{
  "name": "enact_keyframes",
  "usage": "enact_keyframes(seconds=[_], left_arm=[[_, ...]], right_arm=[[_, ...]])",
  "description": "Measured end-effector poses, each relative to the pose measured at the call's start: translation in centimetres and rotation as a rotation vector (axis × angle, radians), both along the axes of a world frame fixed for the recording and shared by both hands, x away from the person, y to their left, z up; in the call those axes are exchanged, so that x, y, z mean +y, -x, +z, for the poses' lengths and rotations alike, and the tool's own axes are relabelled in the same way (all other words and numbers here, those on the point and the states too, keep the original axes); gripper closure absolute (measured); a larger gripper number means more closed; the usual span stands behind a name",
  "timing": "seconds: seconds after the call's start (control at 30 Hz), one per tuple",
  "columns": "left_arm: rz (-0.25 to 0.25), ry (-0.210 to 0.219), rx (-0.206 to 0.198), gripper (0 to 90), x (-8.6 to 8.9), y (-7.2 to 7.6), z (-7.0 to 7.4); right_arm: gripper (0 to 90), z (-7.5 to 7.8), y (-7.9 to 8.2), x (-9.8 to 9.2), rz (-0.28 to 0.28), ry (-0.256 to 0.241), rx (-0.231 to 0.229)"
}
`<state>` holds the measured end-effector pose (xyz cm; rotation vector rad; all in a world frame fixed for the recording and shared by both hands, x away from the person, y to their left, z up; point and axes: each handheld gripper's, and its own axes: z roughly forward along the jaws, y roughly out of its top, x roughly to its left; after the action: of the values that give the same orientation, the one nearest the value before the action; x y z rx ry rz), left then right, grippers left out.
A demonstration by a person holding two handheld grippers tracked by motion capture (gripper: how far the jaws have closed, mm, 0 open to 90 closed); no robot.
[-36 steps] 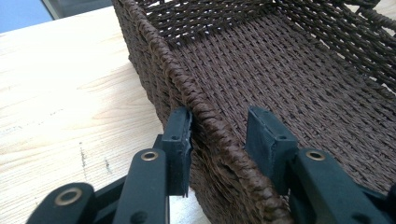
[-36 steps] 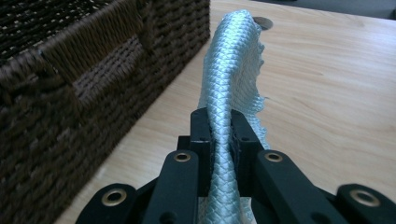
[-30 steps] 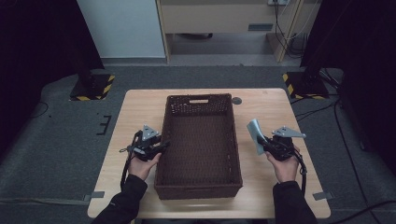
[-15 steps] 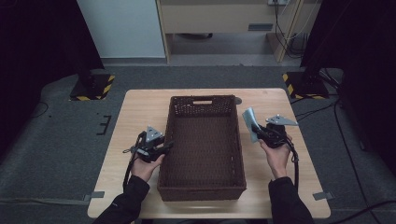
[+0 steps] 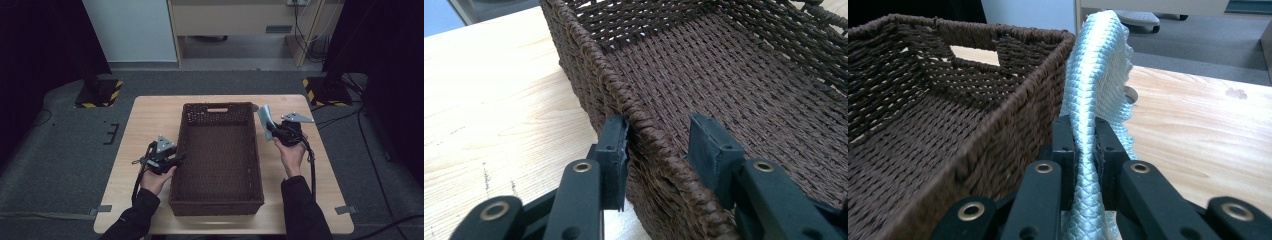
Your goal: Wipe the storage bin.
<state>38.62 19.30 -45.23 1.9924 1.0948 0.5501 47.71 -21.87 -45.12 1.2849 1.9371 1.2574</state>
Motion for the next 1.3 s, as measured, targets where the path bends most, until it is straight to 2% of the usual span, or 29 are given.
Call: enact_keyframes(seconds=[0.23, 0.37, 0.43, 0.57, 0.7, 0.83, 0.9, 1.1, 1.17, 1.2, 1.3], left_arm=[[-0.005, 0.005, 0.001, 58.5, 0.1, 0.0, 0.0], [-0.008, 0.007, 0.002, 58.1, 0.1, -0.1, 0.0], [-0.008, 0.010, 0.003, 58.0, 0.1, -0.1, -0.1], [-0.009, 0.014, 0.003, 57.7, 0.1, -0.1, -0.1], [-0.008, 0.013, 0.002, 57.8, 0.1, -0.1, -0.1], [-0.008, 0.018, 0.003, 57.6, 0.2, -0.1, -0.1], [-0.008, 0.019, 0.003, 57.6, 0.2, -0.1, -0.1], [-0.008, 0.019, 0.003, 57.5, 0.2, -0.1, -0.1], [-0.008, 0.020, 0.003, 57.6, 0.2, -0.1, -0.1], [-0.008, 0.020, 0.002, 57.5, 0.2, -0.1, -0.1], [-0.010, 0.021, 0.000, 57.5, 0.2, -0.1, -0.1]], right_arm=[[83.6, 0.0, -2.0, 1.5, -0.004, 0.017, 0.003], [83.8, -0.6, -3.0, 1.9, -0.013, 0.037, -0.002], [83.8, -1.4, -3.4, 2.0, -0.013, 0.034, 0.022], [83.8, -3.4, -4.1, 2.3, 0.008, 0.082, 0.088], [83.8, -5.0, -4.6, 2.6, 0.031, 0.104, 0.155], [83.8, -5.8, -4.8, 3.0, 0.077, 0.103, 0.196], [83.8, -5.3, -4.8, 2.9, 0.095, 0.087, 0.173], [83.9, -1.8, -4.0, 1.7, 0.097, -0.001, -0.008], [83.9, -1.2, -3.8, 1.4, 0.103, -0.007, -0.022], [83.9, -1.0, -3.9, 1.4, 0.112, 0.006, -0.022], [83.9, -1.3, -4.0, 1.7, 0.130, 0.017, -0.010]])
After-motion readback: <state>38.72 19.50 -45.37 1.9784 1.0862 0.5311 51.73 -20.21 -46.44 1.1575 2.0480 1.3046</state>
